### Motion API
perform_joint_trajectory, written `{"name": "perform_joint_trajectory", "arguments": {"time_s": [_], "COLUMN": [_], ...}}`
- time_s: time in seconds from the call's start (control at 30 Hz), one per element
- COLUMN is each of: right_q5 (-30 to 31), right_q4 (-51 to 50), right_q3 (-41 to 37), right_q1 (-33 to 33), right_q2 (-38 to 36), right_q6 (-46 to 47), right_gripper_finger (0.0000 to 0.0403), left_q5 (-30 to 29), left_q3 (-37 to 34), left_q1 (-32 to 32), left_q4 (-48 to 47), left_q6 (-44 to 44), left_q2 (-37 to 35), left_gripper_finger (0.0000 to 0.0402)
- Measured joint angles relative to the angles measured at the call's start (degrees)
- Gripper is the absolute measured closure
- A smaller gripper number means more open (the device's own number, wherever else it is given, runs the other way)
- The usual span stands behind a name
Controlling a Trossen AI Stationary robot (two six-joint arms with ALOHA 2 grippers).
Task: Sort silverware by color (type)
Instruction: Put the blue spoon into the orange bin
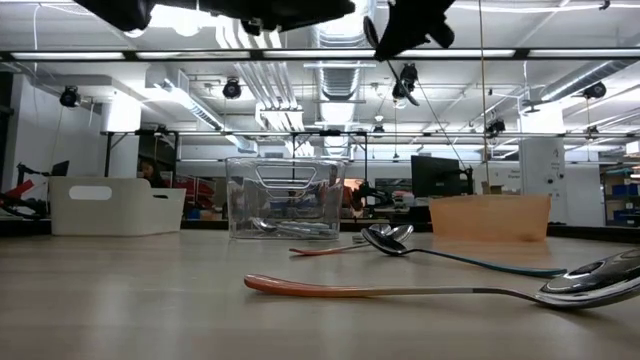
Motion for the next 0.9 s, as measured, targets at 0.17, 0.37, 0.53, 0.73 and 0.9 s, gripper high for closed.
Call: {"name": "perform_joint_trajectory", "arguments": {"time_s": [0.17,0.37,0.53,0.73,0.9], "right_q5": [-12.81,-21.90,-25.24,-29.64,-32.24], "right_q4": [-10.13,-18.99,-27.69,-36.17,-38.85], "right_q3": [4.42,7.07,7.85,7.68,6.40], "right_q1": [-8.28,-17.86,-24.91,-33.06,-39.04], "right_q2": [3.30,7.61,10.53,13.69,16.38], "right_q6": [0.17,-1.31,-3.02,-7.25,-10.62], "right_gripper_finger": [0.0391,0.0391,0.0391,0.0391,0.0390], "left_q5": [22.01,25.98,22.90,17.14,14.14], "left_q3": [-2.37,-6.15,-10.63,-15.24,-17.00], "left_q1": [3.84,6.89,7.95,8.07,8.07], "left_q4": [-15.74,-20.55,-20.54,-20.13,-20.04], "left_q6": [-4.75,-5.44,-5.35,-5.18,-5.71], "left_q2": [-8.29,-15.59,-21.24,-27.09,-30.76], "left_gripper_finger": [0.0298,0.0324,0.0326,0.0326,0.0326]}}
